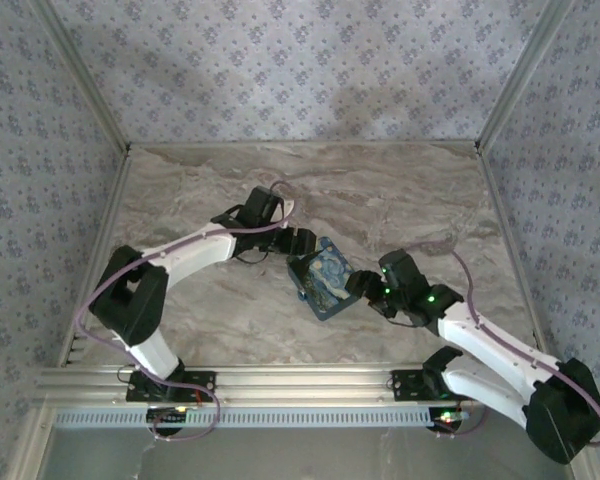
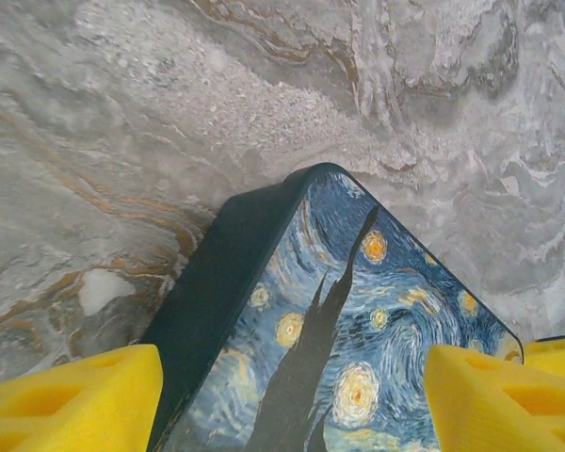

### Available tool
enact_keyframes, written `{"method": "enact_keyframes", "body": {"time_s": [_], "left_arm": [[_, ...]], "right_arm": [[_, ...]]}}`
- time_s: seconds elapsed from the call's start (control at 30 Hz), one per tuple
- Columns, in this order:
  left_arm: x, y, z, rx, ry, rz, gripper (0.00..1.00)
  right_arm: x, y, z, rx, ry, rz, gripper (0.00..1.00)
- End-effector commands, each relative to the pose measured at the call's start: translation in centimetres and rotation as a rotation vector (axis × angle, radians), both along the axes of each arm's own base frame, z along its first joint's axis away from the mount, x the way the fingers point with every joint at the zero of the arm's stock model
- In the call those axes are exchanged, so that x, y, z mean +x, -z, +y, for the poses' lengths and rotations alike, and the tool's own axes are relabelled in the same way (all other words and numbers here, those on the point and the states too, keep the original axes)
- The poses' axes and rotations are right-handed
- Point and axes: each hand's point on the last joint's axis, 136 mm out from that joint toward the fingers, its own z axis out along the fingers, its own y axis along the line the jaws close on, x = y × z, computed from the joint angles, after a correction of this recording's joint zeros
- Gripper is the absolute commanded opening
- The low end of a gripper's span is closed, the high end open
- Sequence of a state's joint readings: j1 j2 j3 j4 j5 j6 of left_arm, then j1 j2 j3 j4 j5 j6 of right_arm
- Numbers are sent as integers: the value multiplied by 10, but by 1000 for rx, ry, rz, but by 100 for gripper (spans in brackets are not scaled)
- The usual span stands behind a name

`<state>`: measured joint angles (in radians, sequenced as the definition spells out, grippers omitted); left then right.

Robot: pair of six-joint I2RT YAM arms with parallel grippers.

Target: Unlock a padlock with a key

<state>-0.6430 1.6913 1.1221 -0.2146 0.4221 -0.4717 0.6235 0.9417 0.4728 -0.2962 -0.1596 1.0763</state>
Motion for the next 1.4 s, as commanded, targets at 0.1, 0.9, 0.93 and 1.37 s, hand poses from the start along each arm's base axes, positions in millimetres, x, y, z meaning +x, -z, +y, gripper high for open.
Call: {"method": "enact_keyframes", "body": {"time_s": [0.1,0.9,0.93,1.37], "left_arm": [[-17,-11,-6,-63,69,32,68],[-20,-51,53,-16,-125,-118,65],[-17,-48,59,12,-148,-125,65],[-9,4,47,34,-151,18,61]], "right_arm": [[24,-9,18,66,45,-52,68],[93,-17,35,-46,-28,-57,66],[92,-17,36,-47,-30,-57,66],[96,-6,43,-54,-60,-29,65]]}}
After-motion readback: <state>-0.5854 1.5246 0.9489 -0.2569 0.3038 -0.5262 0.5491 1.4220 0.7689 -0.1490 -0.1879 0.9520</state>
